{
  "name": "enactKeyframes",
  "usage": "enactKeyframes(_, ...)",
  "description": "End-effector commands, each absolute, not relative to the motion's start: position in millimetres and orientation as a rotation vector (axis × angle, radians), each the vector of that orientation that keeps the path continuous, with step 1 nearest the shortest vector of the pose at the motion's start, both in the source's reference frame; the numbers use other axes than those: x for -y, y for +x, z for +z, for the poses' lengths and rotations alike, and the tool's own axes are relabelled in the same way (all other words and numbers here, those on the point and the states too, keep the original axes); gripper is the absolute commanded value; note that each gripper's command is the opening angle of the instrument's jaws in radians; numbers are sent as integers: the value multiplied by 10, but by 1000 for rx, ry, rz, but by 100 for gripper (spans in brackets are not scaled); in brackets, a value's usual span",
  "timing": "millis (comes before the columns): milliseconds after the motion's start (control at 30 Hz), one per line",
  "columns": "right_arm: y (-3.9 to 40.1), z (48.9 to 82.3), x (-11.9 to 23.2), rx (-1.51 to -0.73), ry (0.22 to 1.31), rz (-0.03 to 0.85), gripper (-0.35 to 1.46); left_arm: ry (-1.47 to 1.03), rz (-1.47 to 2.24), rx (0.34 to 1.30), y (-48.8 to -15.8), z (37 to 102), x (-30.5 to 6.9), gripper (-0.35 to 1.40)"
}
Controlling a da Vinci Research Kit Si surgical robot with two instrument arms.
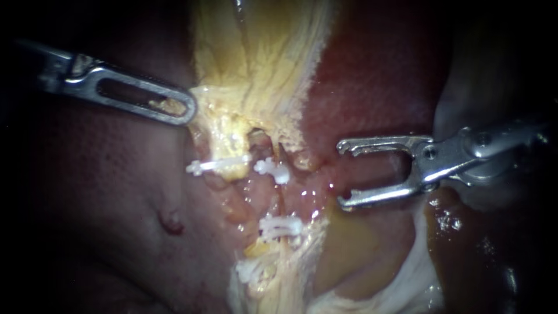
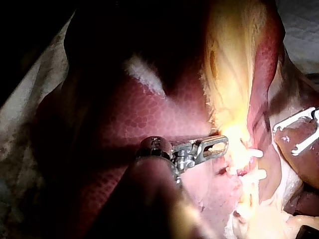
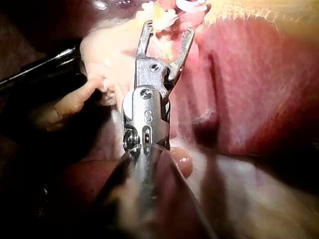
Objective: Going back third clip right tube
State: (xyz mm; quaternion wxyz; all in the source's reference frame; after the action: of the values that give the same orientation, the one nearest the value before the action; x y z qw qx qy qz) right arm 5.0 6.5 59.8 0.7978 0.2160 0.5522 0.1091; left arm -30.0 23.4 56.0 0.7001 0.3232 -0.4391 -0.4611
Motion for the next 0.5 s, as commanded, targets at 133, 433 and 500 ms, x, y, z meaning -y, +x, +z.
enactKeyframes(133,50,599,-64,-1186,466,233,50,727,-1013,978,-322,576,-228,-35)
enactKeyframes(433,50,599,-64,-1188,465,226,50,718,-1001,964,-344,610,-224,-35)
enactKeyframes(500,50,598,-64,-1188,465,225,50,717,-999,958,-343,614,-224,-35)
